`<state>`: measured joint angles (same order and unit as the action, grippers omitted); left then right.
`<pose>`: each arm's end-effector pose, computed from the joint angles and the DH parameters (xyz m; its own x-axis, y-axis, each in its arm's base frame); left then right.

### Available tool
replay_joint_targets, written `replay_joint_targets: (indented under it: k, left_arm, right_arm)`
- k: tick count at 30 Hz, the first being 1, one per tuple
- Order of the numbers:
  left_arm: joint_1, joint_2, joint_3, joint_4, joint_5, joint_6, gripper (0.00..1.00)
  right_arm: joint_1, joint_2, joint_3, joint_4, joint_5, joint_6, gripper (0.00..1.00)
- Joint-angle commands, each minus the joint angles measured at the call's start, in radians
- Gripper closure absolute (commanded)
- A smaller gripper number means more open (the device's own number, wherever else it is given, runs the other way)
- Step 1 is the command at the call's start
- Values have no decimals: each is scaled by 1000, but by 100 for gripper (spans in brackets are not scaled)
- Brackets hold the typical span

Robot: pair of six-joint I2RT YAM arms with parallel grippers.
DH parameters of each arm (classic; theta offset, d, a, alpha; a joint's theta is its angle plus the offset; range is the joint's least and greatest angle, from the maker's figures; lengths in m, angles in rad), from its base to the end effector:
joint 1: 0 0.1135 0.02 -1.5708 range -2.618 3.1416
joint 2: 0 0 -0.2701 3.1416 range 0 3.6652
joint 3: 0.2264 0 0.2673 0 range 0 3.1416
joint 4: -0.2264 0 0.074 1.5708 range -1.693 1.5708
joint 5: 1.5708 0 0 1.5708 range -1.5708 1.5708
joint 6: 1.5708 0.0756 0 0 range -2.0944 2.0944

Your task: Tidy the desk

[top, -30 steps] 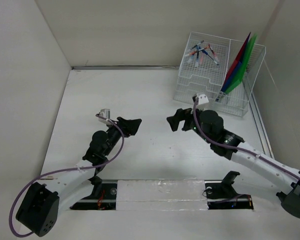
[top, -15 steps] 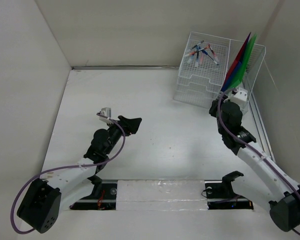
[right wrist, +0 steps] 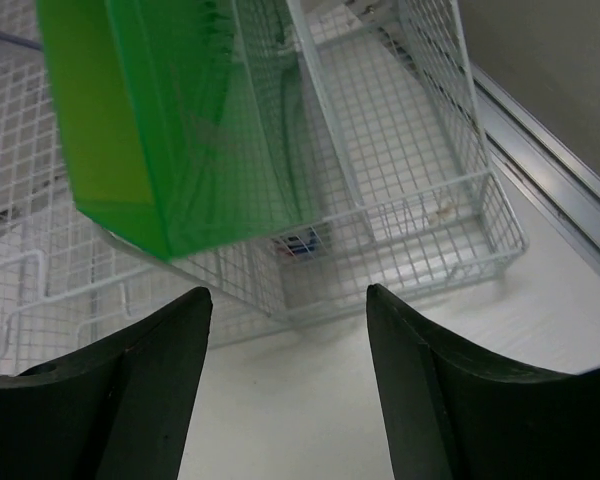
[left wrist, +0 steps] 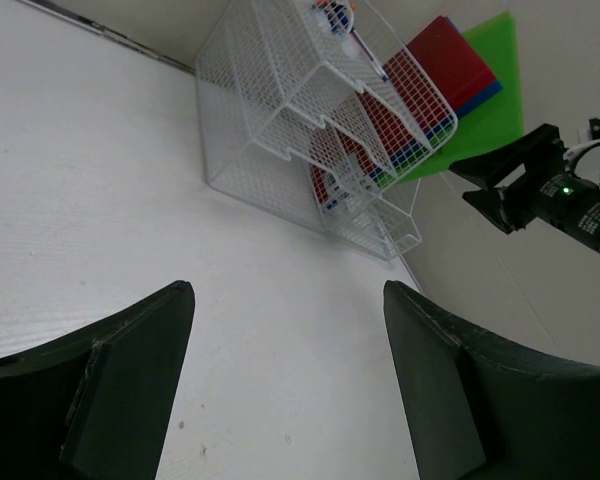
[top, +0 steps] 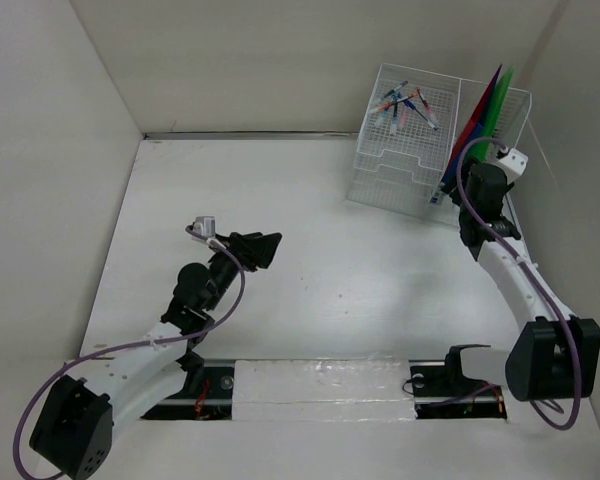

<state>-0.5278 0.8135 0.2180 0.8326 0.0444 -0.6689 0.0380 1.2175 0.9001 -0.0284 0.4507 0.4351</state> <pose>0.1962 -0.1183 0.2485 -0.1759 -0.6145 -0.7690 0.5498 0.5867 -0.5946 0.3274 -0.0205 0.2945 -0.1489 0.3740 -0.9154 0.4831 0.8352 0.2627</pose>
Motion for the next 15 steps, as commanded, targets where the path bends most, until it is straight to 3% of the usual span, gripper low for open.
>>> replay_joint_targets:
  k: [1,5,6,8,12,15]
  left_arm:
    - [6,-57,-3,20,18,20,27]
    - [6,-70,-6,13,18,23,27]
    - [6,-70,-5,13,14,23,27]
    - [6,-62,-2,14,23,22,27]
    - [6,-45,0,23,29,19,27]
    - [6,-36,1,30,46,17,27]
  right_arm:
    - [-30,26,82,82,-84,-38,31]
    - [-53,82,114,122,-80,-52,39]
    - [-53,88,112,133,-72,-55,52]
    - [-53,88,118,136,-47,-55,59]
    - [-76,63,109,169,-30,-75,84]
    - [-76,54,117,163,-46,-84,97]
